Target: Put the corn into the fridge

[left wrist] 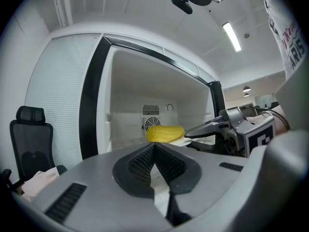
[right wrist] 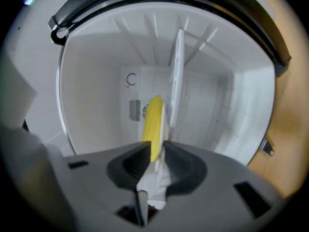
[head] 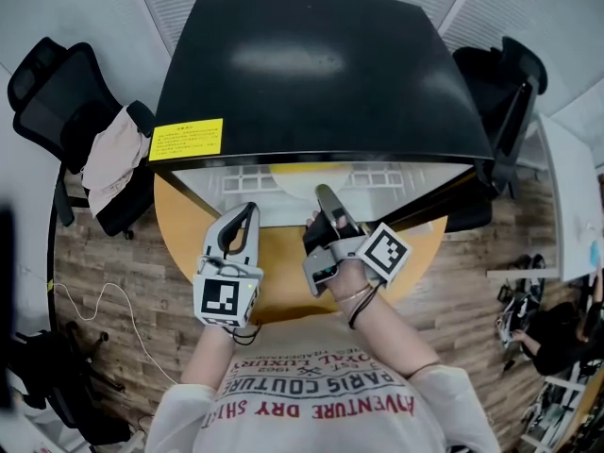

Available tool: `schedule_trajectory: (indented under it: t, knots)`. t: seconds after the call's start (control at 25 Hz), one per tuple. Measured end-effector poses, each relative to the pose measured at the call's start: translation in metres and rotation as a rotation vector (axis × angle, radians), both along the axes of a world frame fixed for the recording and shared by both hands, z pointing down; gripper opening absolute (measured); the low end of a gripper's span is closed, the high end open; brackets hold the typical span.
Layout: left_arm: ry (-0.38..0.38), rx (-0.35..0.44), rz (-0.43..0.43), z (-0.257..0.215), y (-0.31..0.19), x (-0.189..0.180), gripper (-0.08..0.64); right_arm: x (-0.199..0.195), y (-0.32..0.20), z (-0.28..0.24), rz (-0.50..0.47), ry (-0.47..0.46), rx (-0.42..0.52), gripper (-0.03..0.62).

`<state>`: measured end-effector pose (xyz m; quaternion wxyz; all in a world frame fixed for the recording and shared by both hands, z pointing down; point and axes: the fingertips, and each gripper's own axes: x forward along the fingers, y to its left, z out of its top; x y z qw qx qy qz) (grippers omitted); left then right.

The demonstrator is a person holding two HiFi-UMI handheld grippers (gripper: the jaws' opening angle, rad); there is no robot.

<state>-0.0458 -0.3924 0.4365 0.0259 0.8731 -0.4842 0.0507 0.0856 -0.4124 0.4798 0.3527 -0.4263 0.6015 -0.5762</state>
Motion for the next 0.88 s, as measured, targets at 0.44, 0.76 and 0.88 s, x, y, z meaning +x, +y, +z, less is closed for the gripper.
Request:
schedule_trajectory:
  t: [0.44, 0.76, 0.88]
  knots:
    - [0.003, 0.002, 0.008, -0.002, 0.015, 0.008, 0.021, -0.02, 0.04, -0.011, -0.121, 0.15, 0.162, 0.152]
    - [-0.002, 0.021, 0.035, -0.004, 0.036, 0.016, 0.021, -0.03, 0.069, -0.03, -0.25, 0.899, 0.469, 0.032]
    - [-0.015, 0.038, 0.045, -0.004, 0.043, 0.016, 0.021, -0.034, 0.078, -0.041, -0.246, 1.081, 0.558, 0.032]
